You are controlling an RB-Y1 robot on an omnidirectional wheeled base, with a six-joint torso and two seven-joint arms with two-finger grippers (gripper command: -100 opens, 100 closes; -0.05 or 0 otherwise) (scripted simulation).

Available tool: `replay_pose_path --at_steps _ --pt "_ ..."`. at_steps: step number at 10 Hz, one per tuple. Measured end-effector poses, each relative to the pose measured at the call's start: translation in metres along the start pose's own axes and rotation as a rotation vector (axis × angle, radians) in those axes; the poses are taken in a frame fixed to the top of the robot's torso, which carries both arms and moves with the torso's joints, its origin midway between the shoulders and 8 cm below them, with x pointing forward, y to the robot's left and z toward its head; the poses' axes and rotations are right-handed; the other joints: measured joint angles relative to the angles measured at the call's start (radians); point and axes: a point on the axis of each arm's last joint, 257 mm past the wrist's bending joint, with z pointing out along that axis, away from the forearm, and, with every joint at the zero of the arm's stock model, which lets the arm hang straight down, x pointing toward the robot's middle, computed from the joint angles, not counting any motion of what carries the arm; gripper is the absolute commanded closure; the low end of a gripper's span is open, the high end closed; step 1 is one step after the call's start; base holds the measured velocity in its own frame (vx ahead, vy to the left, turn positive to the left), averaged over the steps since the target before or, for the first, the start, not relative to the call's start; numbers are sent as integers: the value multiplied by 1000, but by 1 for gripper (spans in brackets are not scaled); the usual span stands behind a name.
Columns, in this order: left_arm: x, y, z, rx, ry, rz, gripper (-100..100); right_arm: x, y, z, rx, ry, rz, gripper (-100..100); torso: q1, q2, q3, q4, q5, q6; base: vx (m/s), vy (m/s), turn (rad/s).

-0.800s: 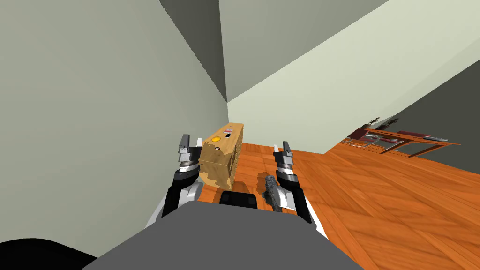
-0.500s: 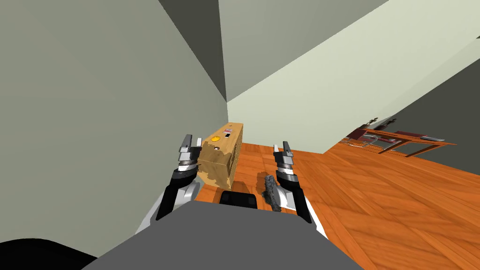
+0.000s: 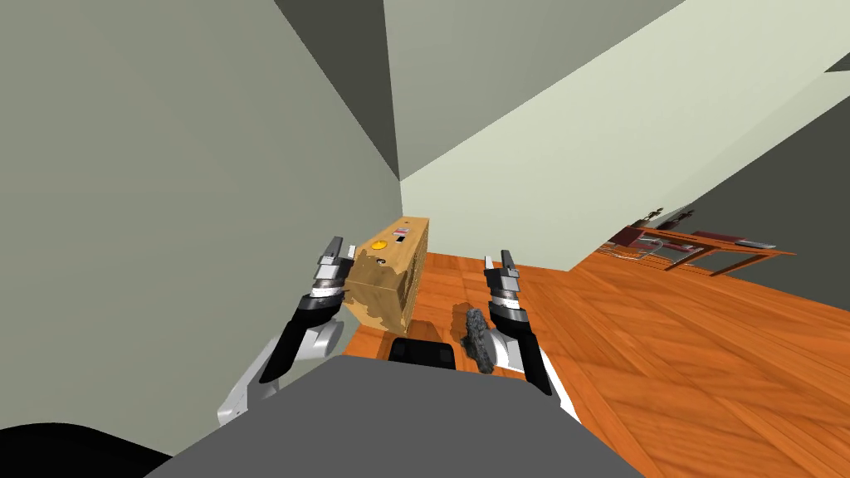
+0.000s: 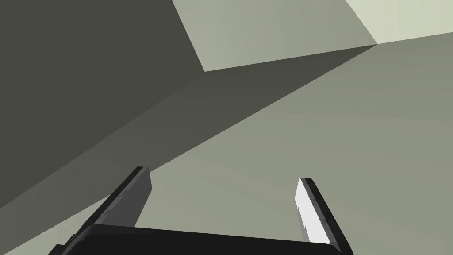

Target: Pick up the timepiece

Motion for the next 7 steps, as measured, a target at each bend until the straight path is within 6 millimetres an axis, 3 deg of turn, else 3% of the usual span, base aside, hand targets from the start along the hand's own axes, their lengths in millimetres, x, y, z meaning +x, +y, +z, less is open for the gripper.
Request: replay_pose_path --at_steps 7 --pt "-33 43 7 -151 16 41 -100 0 0 0 0 0 0 0 -1 -1 -1 0 0 0 -5 -49 -15"
